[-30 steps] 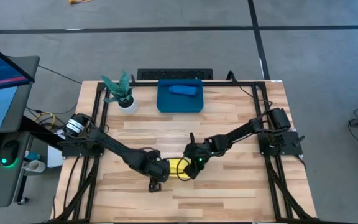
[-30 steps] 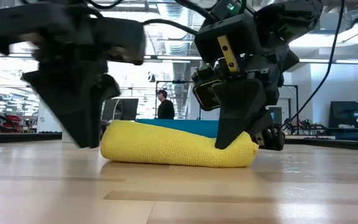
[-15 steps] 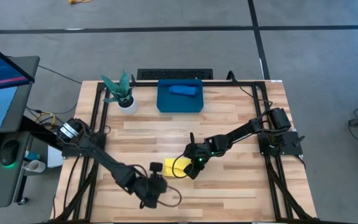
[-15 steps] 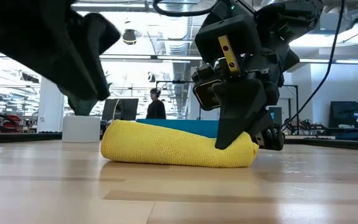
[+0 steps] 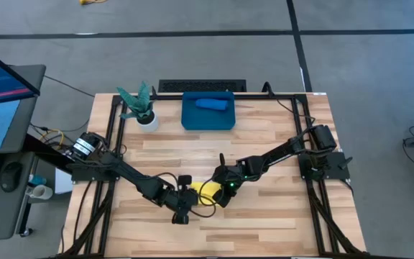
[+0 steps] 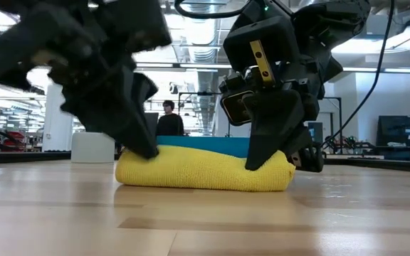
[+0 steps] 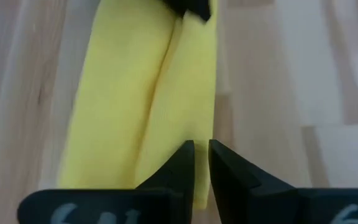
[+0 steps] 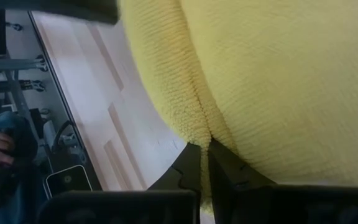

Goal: Roll microfiber towels into tight, uniform cylinder then place into a basket
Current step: Roll the yellow microfiber towel

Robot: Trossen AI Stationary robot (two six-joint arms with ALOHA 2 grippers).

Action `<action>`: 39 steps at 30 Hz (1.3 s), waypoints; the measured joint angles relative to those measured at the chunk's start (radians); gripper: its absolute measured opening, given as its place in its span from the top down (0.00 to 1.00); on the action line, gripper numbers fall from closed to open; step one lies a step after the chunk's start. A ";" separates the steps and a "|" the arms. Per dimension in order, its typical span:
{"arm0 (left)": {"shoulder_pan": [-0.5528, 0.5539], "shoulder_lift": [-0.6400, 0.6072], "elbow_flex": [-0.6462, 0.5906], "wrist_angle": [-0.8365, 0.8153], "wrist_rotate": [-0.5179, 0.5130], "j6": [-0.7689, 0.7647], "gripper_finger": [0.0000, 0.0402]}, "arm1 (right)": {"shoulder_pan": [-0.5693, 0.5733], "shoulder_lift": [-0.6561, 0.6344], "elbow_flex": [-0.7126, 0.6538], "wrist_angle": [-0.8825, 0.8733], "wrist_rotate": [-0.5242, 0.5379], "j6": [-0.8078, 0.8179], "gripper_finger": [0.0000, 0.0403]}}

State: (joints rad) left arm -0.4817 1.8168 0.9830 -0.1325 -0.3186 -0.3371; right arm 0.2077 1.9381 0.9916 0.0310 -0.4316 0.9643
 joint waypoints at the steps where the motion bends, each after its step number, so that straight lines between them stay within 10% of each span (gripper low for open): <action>1: 0.004 0.000 -0.010 0.000 0.000 -0.017 0.91 | 0.000 0.000 0.000 0.001 -0.001 0.000 0.93; 18: 0.068 0.056 -0.019 0.015 -0.013 -0.245 0.97 | -0.001 0.001 0.001 0.004 -0.021 -0.038 0.93; 39: 0.080 0.079 -0.020 0.006 0.018 -0.484 0.99 | -0.022 -0.078 0.000 -0.152 -0.139 -0.309 0.52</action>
State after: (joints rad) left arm -0.4013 1.8954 0.9625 -0.1267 -0.3008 -0.8216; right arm 0.1856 1.8600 0.9916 -0.1206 -0.5707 0.6557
